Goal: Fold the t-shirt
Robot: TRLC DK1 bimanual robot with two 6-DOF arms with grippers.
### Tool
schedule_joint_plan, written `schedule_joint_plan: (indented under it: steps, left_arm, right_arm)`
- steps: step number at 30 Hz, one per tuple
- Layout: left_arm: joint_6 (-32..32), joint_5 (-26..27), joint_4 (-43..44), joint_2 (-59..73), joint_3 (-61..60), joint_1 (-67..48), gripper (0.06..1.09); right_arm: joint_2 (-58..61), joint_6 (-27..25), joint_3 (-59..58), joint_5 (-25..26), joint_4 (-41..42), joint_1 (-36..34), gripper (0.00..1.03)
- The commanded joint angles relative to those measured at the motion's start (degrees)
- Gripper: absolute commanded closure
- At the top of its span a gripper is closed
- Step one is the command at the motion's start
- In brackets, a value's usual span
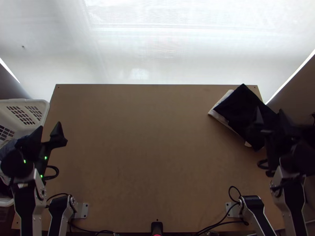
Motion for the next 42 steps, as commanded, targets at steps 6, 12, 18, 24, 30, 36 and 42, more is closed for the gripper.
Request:
schedule_joint_plan:
  steps: [6,12,18,24,30,36,42]
  left_arm:
    - [-1.04,-0.15,-7.62,-26.24,-14.35,3.82,0.1]
    - [-2.27,-1.12,-5.59,-25.98,-20.59,3.82,0.1]
    - [-2.44,-1.12,-1.99,-25.98,-22.87,3.12,0.1]
    - [-1.74,-2.61,-2.34,-25.98,-27.0,3.29,0.1]
    - [-1.65,-3.76,-2.78,-25.98,-27.0,3.29,0.1]
    - [-1.65,-3.84,-2.78,-25.98,-27.0,3.29,0.1]
    - [-1.65,-3.84,-2.78,-25.98,-27.0,3.29,0.1]
  right_arm:
    - [-32.51,-1.67,-20.05,0.31,-11.21,1.58,0.04]
    - [-32.43,0.52,-24.53,0.31,-17.28,0.53,0.04]
    - [-32.08,1.58,-24.79,0.22,-20.18,1.32,0.04]
    - [-32.16,1.49,-24.79,0.31,-20.27,1.05,0.04]
    - [-32.16,1.49,-24.79,0.31,-20.35,1.05,0.04]
    - [-32.16,1.49,-24.79,0.31,-20.35,1.05,0.04]
    - [-32.16,1.49,-24.79,0.31,-20.35,1.05,0.04]
